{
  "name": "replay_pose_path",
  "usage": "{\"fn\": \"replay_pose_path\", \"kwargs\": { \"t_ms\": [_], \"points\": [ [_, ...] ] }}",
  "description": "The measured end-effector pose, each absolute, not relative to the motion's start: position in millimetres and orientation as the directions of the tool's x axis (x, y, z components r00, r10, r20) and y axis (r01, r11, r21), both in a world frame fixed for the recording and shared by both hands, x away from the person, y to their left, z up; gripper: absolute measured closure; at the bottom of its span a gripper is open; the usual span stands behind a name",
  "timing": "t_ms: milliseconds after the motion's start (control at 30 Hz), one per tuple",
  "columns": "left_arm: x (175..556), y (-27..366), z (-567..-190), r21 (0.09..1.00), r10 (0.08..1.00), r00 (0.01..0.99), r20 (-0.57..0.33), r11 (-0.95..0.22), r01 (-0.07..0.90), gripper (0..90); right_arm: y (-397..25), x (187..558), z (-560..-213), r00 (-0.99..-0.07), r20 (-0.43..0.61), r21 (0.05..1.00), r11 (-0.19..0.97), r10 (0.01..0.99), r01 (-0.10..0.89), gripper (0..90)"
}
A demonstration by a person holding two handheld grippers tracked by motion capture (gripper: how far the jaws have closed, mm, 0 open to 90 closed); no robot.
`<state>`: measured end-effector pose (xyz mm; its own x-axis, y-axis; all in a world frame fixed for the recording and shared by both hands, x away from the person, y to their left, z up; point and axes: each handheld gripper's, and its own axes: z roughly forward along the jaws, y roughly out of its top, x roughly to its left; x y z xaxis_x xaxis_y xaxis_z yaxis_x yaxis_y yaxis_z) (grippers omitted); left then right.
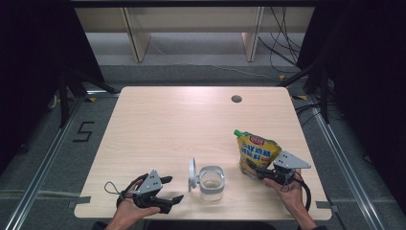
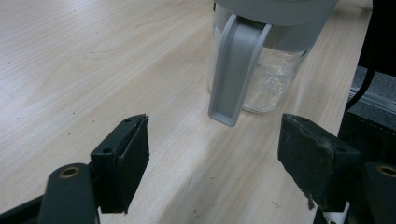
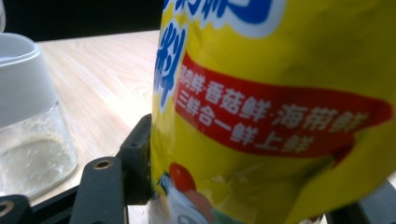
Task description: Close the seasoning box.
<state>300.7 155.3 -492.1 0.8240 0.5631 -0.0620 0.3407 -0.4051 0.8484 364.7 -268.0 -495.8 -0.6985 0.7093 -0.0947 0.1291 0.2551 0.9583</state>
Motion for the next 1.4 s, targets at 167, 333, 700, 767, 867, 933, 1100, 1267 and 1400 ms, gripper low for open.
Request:
{"fn": "replay_pose_path", "kwargs": {
  "t_ms": [167, 333, 700, 767, 867, 933, 1100, 1267, 1400],
  "points": [
    [300.8, 155.5, -491.7, 0.846, 0.563, 0.824, -0.064, -0.407, 0.344, 24.5, -268.4, 353.6, -482.1, -0.706, -0.217, 0.928, 0.366, 0.674, 0.064, 39.0],
    [302.4, 156.9, -490.8, 0.843, 0.548, 0.835, -0.041, -0.43, 0.324, 24.5, -261.6, 336.8, -470.3, -0.705, -0.342, 0.88, 0.475, 0.622, -0.007, 39.1],
    [300.6, 155.8, -491.7, 0.843, 0.568, 0.821, -0.054, -0.415, 0.342, 24.5, -244.7, 297.5, -447.8, -0.65, -0.629, 0.671, 0.72, 0.427, -0.177, 39.3],
    [302.0, 156.5, -491.7, 0.844, 0.555, 0.831, -0.04, -0.426, 0.325, 24.5, -242.9, 294.4, -447.8, -0.642, -0.639, 0.66, 0.731, 0.424, -0.175, 39.3],
    [301.8, 157.5, -492.2, 0.838, 0.572, 0.818, -0.055, -0.419, 0.349, 24.5, -239.6, 292.9, -446.8, -0.618, -0.687, 0.606, 0.771, 0.383, -0.197, 39.3],
    [301.3, 157.3, -492.8, 0.842, 0.577, 0.814, -0.062, -0.409, 0.353, 24.5, -237.1, 291.7, -445.8, -0.598, -0.722, 0.562, 0.799, 0.347, -0.214, 39.4],
    [298.9, 158.0, -493.7, 0.837, 0.582, 0.811, -0.063, -0.412, 0.361, 24.5, -231.6, 288.4, -445.6, -0.564, -0.761, 0.514, 0.828, 0.32, -0.224, 39.4],
    [294.6, 156.9, -495.3, 0.843, 0.577, 0.814, -0.069, -0.403, 0.357, 24.5, -227.0, 287.7, -443.1, -0.495, -0.84, 0.399, 0.871, 0.221, -0.286, 39.5],
    [289.0, 158.3, -496.4, 0.839, 0.578, 0.814, -0.062, -0.411, 0.356, 24.4, -223.6, 284.4, -443.9, -0.485, -0.848, 0.383, 0.881, 0.215, -0.278, 39.5]
  ]
}}
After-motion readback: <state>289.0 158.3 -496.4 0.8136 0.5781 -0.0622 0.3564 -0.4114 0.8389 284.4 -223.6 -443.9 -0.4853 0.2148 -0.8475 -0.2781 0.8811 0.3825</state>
